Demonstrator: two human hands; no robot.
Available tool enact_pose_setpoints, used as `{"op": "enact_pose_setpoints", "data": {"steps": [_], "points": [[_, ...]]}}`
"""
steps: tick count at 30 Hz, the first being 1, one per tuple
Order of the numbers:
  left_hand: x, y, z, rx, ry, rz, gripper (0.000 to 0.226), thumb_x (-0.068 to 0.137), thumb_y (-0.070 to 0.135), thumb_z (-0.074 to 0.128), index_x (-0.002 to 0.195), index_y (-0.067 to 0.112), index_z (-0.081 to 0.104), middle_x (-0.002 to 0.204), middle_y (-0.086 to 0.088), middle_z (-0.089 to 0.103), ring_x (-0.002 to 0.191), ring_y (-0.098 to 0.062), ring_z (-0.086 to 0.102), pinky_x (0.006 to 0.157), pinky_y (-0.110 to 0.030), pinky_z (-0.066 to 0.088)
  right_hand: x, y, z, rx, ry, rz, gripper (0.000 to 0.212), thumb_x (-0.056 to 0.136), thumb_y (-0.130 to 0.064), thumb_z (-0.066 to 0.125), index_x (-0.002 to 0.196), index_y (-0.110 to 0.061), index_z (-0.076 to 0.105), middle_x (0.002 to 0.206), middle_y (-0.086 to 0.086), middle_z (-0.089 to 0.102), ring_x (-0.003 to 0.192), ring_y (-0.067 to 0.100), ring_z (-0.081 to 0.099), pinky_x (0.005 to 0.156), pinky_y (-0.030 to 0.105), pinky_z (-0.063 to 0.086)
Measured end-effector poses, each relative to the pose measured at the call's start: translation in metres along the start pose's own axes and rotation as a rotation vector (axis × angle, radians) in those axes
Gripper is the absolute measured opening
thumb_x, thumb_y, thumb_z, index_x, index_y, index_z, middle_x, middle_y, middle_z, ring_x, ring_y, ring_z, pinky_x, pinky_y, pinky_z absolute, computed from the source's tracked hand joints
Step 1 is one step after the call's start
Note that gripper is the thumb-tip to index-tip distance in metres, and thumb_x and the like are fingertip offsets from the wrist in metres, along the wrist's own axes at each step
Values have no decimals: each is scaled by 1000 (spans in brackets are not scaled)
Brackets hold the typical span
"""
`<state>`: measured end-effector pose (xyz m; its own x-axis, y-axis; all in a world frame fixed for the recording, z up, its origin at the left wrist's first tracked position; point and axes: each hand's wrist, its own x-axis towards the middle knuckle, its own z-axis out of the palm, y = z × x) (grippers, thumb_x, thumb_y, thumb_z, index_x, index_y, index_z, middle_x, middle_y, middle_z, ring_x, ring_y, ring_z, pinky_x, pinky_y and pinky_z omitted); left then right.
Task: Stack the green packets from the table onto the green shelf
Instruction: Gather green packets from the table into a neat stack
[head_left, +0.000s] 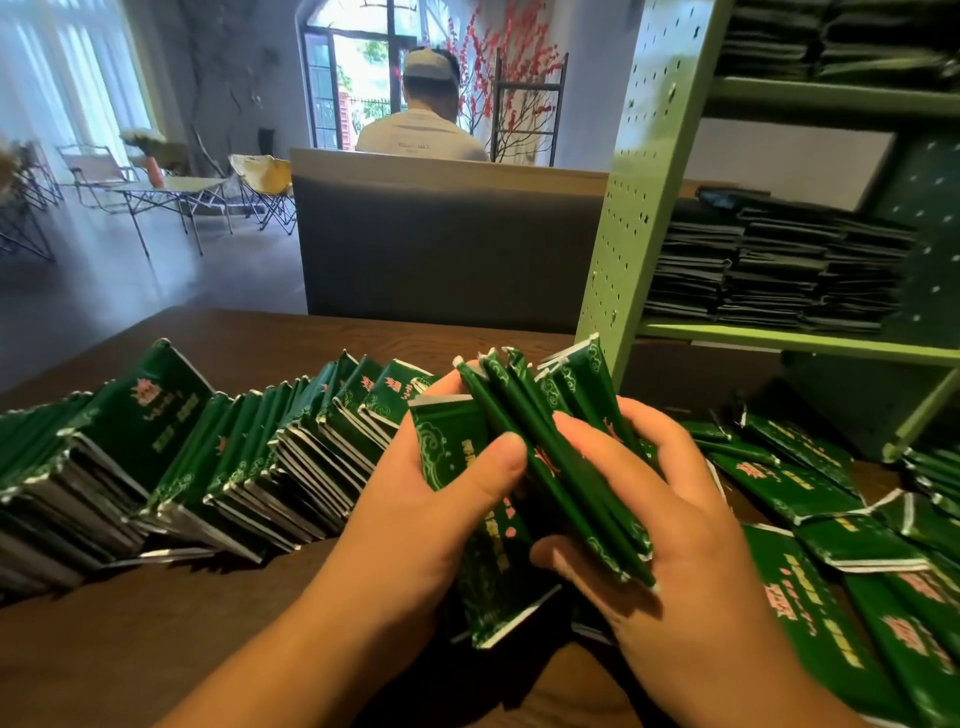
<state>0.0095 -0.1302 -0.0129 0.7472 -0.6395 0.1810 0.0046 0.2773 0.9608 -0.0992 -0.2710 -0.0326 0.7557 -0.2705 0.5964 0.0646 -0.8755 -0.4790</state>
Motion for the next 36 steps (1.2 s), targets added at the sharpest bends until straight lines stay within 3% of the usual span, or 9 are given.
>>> {"op": "enact_pose_setpoints", "data": {"steps": [7, 11, 15, 18, 24, 27, 29, 32, 36], "points": [[2, 2, -7, -137, -26, -59, 51, 64, 41, 77, 104, 11, 70, 96, -14, 77, 87, -27, 76, 64, -30, 60, 4, -7, -6, 192, -162, 67, 90, 59, -76, 76, 138, -73, 32, 146, -47, 16, 131, -26, 27, 92, -9, 27], [2, 8, -7, -267, -17, -154, 54, 68, 38, 80, 107, 2, 71, 103, -25, 73, 91, -42, 74, 68, -44, 63, 5, -10, -7, 238, -155, 78, 83, 66, -94, 50, 143, -65, 35, 152, -35, 29, 139, -12, 33, 106, 16, 38], [2, 13, -4, -397, 22, -231, 18, 62, 25, 71, 71, 12, 79, 79, -16, 74, 65, -31, 72, 59, -39, 63, 9, -21, -7, 417, -43, 174, 46, 91, -43, 69, 120, -73, 52, 127, -29, 60, 117, -11, 56, 88, 10, 47], [5, 16, -2, -420, 73, -282, 13, 64, 20, 69, 63, 7, 73, 68, -13, 67, 58, -27, 66, 64, -37, 59, 7, -19, -8, 441, 23, 272, 54, 89, -8, 70, 97, -61, 67, 109, -23, 69, 96, -10, 64, 69, 1, 45], [17, 10, -5, -343, 186, -227, 31, 91, 3, 53, 66, 2, 71, 57, -12, 66, 47, -22, 64, 56, -32, 55, 9, -13, -10, 552, 119, 471, 30, 88, -8, 70, 86, -37, 72, 82, -17, 74, 72, 5, 69, 52, 13, 49], [17, 2, -6, -477, 114, -216, 40, 73, 2, 59, 112, 2, 69, 76, -18, 72, 59, -25, 69, 55, -31, 60, 11, -14, -12, 647, 161, 531, 23, 87, -6, 71, 80, -27, 75, 72, -13, 75, 63, 3, 71, 47, 13, 49], [16, -3, -8, -464, 65, -167, 73, 55, -3, 57, 125, 16, 65, 87, -19, 74, 65, -29, 71, 55, -38, 61, 11, -16, -12, 668, 129, 513, 35, 86, -7, 71, 83, -42, 77, 79, -9, 77, 72, 9, 74, 61, 26, 58], [10, -5, -5, -346, 23, -154, 61, 64, 6, 63, 122, 20, 66, 89, -17, 74, 73, -30, 72, 63, -45, 60, 10, -23, -11, 640, 105, 454, 39, 83, -14, 75, 94, -51, 74, 89, -9, 79, 83, 11, 75, 79, 40, 57], [6, -8, -4, -239, 24, -95, 51, 75, 16, 73, 125, 10, 64, 110, -16, 76, 97, -33, 75, 72, -38, 60, 9, -26, -9, 556, 39, 352, 57, 72, -14, 83, 96, -63, 67, 92, -22, 75, 85, -2, 71, 68, 18, 53]]}}
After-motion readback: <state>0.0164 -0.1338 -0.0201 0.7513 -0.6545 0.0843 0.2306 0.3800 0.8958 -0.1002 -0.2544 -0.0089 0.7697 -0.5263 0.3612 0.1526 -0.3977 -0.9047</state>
